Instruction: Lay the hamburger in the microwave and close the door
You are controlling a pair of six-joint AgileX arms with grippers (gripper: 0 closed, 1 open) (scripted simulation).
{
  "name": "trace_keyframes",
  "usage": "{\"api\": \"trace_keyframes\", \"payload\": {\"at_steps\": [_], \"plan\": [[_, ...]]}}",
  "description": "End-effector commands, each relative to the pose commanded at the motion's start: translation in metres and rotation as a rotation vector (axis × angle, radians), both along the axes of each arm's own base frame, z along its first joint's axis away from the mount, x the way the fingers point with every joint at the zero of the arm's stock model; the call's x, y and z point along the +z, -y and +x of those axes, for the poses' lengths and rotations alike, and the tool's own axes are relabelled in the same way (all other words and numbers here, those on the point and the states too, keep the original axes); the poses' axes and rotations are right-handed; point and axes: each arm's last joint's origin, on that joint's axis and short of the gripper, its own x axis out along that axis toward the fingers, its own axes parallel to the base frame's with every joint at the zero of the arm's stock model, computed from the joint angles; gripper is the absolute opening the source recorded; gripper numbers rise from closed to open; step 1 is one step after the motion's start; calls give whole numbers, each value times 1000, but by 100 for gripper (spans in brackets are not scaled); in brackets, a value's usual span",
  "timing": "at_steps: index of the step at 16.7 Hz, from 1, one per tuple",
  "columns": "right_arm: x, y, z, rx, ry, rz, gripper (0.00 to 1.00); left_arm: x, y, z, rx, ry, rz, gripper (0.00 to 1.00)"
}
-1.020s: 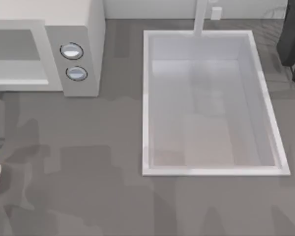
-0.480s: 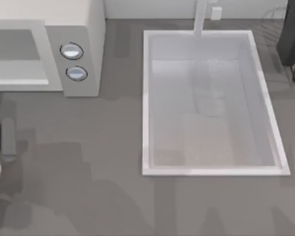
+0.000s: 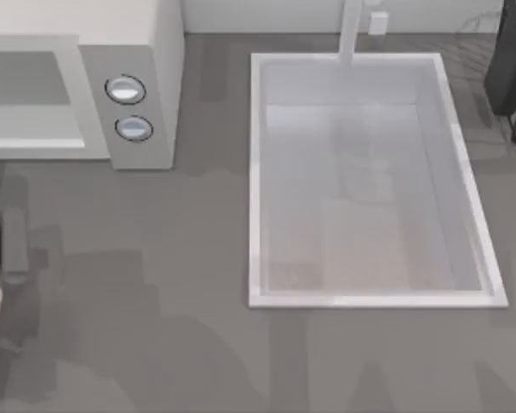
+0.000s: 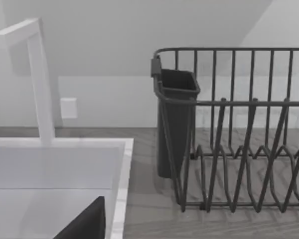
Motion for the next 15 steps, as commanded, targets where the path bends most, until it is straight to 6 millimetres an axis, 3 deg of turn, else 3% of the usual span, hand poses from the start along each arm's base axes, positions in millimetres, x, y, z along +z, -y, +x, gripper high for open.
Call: {"api": "trace_keyframes", "payload": {"at_steps": [10,15], "plan": [[0,0,0,0,0,0,100,0,0,0,0,0,0,2],[0,0,0,0,0,0,100,0,0,0,0,0,0,0]]}}
